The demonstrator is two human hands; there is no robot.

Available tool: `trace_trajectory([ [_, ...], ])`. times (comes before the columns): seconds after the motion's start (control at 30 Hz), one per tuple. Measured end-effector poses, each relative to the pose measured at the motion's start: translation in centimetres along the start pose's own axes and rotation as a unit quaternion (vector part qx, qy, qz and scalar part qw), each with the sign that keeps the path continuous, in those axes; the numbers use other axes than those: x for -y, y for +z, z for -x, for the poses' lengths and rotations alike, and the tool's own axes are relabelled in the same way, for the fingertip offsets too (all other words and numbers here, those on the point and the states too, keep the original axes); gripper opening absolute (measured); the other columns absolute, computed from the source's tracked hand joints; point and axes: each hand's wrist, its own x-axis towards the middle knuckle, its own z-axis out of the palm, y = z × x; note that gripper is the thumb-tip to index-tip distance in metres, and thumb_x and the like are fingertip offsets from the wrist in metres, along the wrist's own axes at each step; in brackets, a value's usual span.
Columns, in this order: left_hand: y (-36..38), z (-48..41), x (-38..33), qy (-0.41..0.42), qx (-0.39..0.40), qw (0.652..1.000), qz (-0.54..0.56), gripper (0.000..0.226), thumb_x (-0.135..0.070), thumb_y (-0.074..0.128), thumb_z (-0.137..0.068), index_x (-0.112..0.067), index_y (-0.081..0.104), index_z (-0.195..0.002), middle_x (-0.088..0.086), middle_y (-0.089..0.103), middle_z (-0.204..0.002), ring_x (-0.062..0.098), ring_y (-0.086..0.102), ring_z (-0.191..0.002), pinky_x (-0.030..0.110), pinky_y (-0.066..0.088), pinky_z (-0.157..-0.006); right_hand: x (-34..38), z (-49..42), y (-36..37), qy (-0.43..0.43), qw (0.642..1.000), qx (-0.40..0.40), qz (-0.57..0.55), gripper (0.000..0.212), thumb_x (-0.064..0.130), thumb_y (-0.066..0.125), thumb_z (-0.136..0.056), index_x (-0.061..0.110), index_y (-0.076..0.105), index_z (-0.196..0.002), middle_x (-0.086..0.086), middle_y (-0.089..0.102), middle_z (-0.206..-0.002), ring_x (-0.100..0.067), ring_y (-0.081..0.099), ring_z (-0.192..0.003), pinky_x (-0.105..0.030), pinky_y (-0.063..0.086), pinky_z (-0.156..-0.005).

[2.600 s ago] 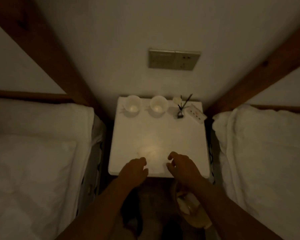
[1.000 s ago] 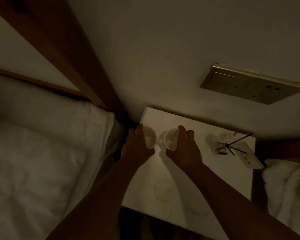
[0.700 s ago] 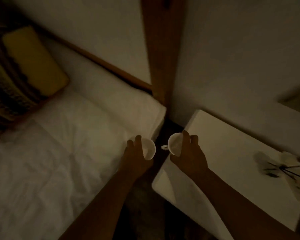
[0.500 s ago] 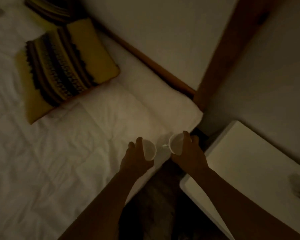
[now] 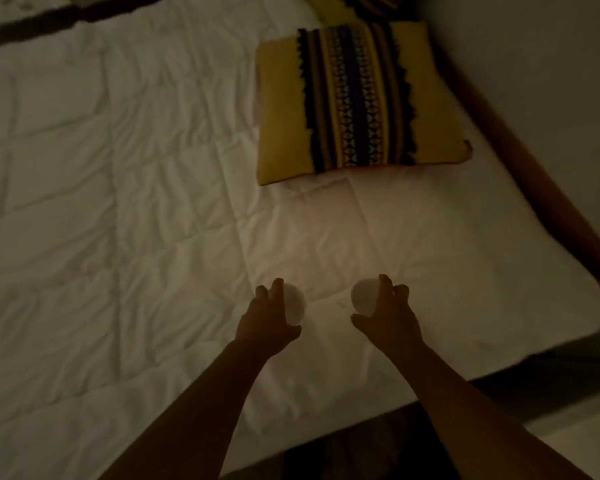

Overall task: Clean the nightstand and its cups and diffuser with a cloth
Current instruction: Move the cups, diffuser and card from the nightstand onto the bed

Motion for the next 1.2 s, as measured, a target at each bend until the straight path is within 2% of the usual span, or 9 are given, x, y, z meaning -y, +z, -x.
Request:
trace_trajectory([
  [0.13,-1.1,-1.6,3.9,-0.024,-0.035,0.999,0.027,0.101,-0.040,0.081,-0.068,-0.021,0.018,-0.145,0.008,0.042,-0.129,0.029,0.055,-0.114,0.044,0.055,-0.087,4.3,-1.0,4.0,-0.061,0.997,0.003,0.037,0.097,0.038,0.078,-0.071,0.018,0.018,-0.145,-0.011,0.032,-0.134,-0.032,0.057,-0.109,-0.036,0.053,-0.081],
  [0.33,-0.9,-2.6,6.8,-0.017,-0.109,0.993,0.033,0.102,-0.037,0.081,-0.068,-0.021,0.016,-0.145,0.007,0.039,-0.130,0.026,0.053,-0.113,0.044,0.056,-0.086,7.3,-2.9,7.2,-0.134,0.989,-0.004,0.064,0.102,0.035,0.079,-0.071,0.022,0.013,-0.148,-0.007,0.028,-0.139,-0.028,0.054,-0.115,-0.040,0.056,-0.087],
  [0.57,1.2,-3.5,9.1,-0.024,-0.089,0.993,0.075,0.105,-0.034,0.082,-0.069,-0.020,0.012,-0.147,0.009,0.035,-0.133,0.030,0.049,-0.119,0.044,0.053,-0.091,7.3,-4.4,9.2,-0.145,0.983,0.003,0.110,0.103,0.043,0.075,-0.073,0.023,0.008,-0.149,-0.007,0.025,-0.143,-0.028,0.049,-0.120,-0.040,0.054,-0.087],
  [0.7,0.8,-3.1,8.8,-0.018,-0.081,0.994,0.073,0.115,-0.050,0.080,-0.067,-0.025,0.005,-0.150,0.009,0.029,-0.144,0.031,0.041,-0.128,0.052,0.047,-0.098,7.2,-3.8,8.8,-0.150,0.983,-0.001,0.108,0.108,0.043,0.075,-0.074,0.031,-0.002,-0.149,-0.007,0.024,-0.147,-0.029,0.047,-0.123,-0.043,0.055,-0.087],
  [0.8,-0.2,-2.0,8.1,-0.028,-0.081,0.994,0.071,0.115,-0.066,0.072,-0.066,-0.027,0.003,-0.151,0.007,0.024,-0.150,0.029,0.034,-0.134,0.052,0.040,-0.104,7.1,-2.9,7.9,-0.147,0.984,-0.005,0.099,0.111,0.045,0.075,-0.073,0.034,-0.005,-0.149,-0.005,0.024,-0.147,-0.027,0.046,-0.126,-0.042,0.053,-0.086],
  [0.87,-0.8,-1.2,7.6,-0.030,-0.098,0.993,0.060,0.112,-0.068,0.069,-0.068,-0.026,0.005,-0.151,0.008,0.023,-0.151,0.029,0.032,-0.135,0.052,0.038,-0.105,6.9,-2.2,7.2,-0.141,0.986,-0.009,0.094,0.110,0.046,0.075,-0.073,0.035,-0.004,-0.149,-0.005,0.023,-0.147,-0.026,0.044,-0.127,-0.042,0.052,-0.087],
  [1.03,-1.6,1.4,5.6,-0.022,-0.136,0.991,-0.003,0.096,-0.059,0.067,-0.076,-0.020,0.017,-0.148,0.011,0.025,-0.149,0.030,0.030,-0.137,0.048,0.038,-0.107,5.1,0.2,4.9,-0.142,0.987,-0.008,0.081,0.097,0.046,0.070,-0.078,0.027,0.007,-0.150,-0.005,0.023,-0.147,-0.024,0.047,-0.125,-0.039,0.054,-0.087],
  [1.13,-1.4,2.9,3.4,-0.003,-0.150,0.989,-0.008,0.082,-0.052,0.067,-0.080,-0.017,0.029,-0.144,0.009,0.037,-0.142,0.030,0.038,-0.130,0.046,0.042,-0.102,3.0,1.7,3.1,-0.135,0.989,-0.004,0.061,0.079,0.043,0.062,-0.084,0.020,0.019,-0.147,-0.006,0.035,-0.141,-0.023,0.055,-0.115,-0.037,0.054,-0.086],
  [1.2,-0.8,3.7,1.2,0.011,-0.137,0.990,-0.023,0.075,-0.054,0.064,-0.081,-0.018,0.036,-0.140,0.006,0.046,-0.136,0.028,0.042,-0.126,0.046,0.043,-0.099,1.1,2.7,1.5,-0.114,0.993,-0.007,0.026,0.071,0.039,0.059,-0.087,0.019,0.023,-0.146,-0.006,0.044,-0.133,-0.023,0.059,-0.106,-0.037,0.054,-0.084],
])
